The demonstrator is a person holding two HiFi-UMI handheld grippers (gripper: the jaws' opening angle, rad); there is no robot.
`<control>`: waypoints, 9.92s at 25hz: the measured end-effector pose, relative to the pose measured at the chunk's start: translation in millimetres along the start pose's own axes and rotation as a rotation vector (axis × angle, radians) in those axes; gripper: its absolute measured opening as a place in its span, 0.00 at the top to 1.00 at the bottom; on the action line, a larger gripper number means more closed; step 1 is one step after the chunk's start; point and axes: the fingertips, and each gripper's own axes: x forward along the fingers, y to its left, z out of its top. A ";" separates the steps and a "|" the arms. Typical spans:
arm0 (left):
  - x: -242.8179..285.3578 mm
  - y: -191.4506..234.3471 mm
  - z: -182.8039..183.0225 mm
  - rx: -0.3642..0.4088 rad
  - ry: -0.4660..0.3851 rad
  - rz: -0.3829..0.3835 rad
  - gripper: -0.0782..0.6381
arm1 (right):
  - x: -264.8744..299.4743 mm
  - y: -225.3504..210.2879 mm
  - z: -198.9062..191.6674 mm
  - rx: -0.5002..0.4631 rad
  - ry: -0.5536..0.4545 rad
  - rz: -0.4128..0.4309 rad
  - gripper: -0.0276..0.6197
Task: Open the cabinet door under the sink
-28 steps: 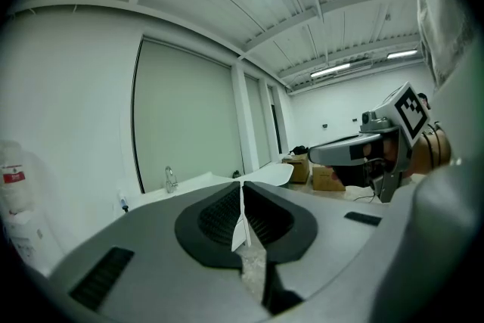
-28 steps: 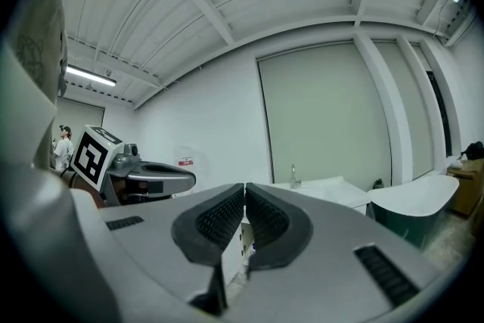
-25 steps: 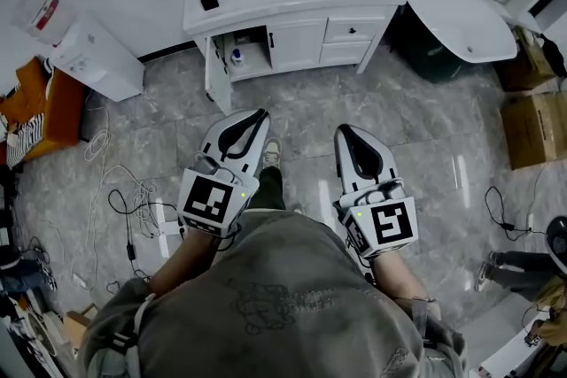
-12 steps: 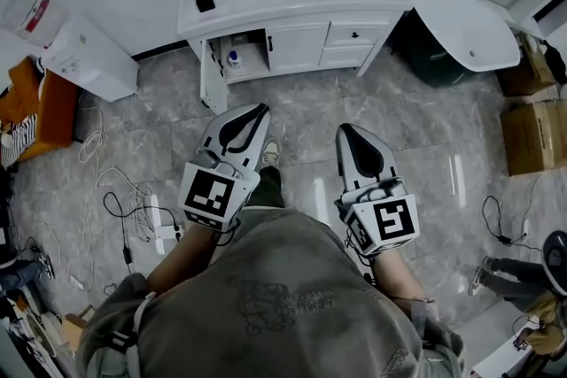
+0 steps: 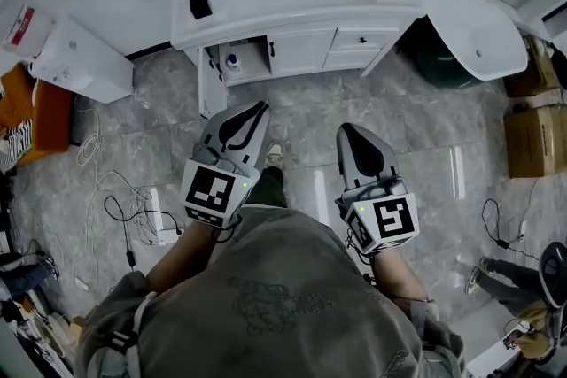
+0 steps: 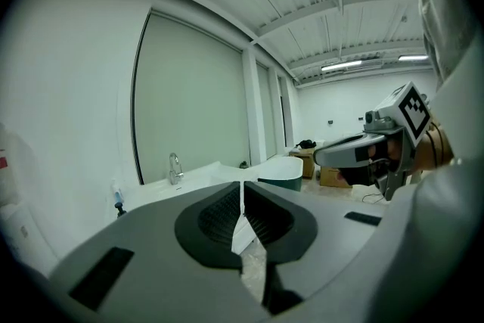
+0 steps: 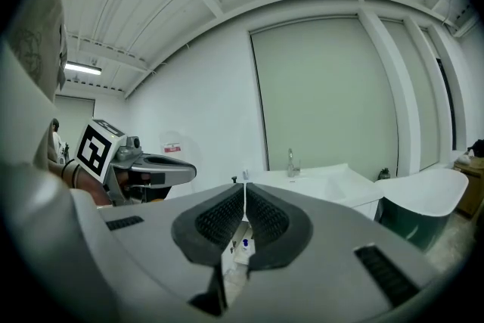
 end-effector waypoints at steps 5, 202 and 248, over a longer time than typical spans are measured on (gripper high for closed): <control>37.3 45.2 -1.9 -0.006 0.021 -0.020 0.85 | 58.9 -12.7 16.8 -0.004 0.005 -0.001 0.91; 357.5 51.1 -88.4 -0.087 0.070 0.185 0.85 | 227.1 -280.9 -40.3 -0.079 0.101 -0.246 0.91; 90.9 199.6 84.5 0.176 -0.231 0.444 0.85 | 233.5 -20.4 160.5 -0.294 -0.254 0.166 0.91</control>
